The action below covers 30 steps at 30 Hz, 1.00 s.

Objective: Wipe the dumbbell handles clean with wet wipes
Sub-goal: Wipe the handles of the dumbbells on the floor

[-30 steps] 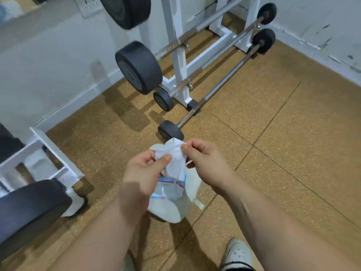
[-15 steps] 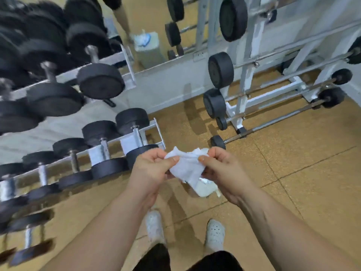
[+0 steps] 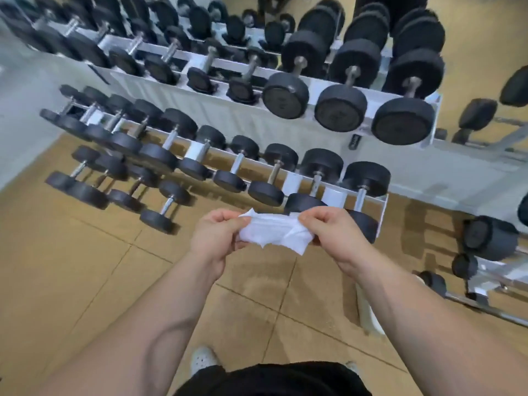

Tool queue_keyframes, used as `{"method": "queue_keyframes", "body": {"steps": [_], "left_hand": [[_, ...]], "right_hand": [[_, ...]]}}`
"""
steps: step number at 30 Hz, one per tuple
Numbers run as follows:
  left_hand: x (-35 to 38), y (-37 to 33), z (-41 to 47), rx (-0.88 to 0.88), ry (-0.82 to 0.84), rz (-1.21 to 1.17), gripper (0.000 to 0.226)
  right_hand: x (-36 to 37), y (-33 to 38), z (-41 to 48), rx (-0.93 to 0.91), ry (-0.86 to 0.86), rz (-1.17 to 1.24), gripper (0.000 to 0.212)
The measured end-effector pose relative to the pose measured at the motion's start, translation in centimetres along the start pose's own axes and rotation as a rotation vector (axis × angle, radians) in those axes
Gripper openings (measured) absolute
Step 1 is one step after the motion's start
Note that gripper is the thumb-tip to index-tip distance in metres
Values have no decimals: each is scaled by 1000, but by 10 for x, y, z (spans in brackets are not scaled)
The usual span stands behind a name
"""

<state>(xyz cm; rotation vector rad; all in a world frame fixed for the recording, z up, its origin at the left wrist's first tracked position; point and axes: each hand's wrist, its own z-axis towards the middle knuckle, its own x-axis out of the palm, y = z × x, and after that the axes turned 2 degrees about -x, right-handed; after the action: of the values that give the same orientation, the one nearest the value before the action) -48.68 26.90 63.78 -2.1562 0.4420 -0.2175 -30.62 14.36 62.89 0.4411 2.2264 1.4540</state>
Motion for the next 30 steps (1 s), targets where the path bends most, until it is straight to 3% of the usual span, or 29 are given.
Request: {"method": "queue_keyframes", "body": {"steps": [4, 8, 16, 18, 20, 23, 30], "left_hand": [[-155, -26, 31, -42, -148, -25, 18], [-276, -58, 63, -75, -209, 23, 12], [-392, -137, 198, -96, -277, -9, 19], [-412, -153, 239, -99, -287, -6, 18], [-435, -171, 277, -112, -273, -13, 18], [-468, -198, 325, -132, -263, -18, 24], [-544, -227, 448, -231, -246, 36, 9]], "right_hand": [[144, 37, 29, -14, 134, -66, 28], [268, 81, 64, 35, 206, 26, 32], [418, 145, 210, 192, 303, 358, 17], [446, 152, 258, 170, 394, 301, 2], [472, 162, 304, 156, 439, 209, 17], [511, 181, 362, 153, 452, 84, 18], [613, 192, 451, 108, 239, -219, 6]]}}
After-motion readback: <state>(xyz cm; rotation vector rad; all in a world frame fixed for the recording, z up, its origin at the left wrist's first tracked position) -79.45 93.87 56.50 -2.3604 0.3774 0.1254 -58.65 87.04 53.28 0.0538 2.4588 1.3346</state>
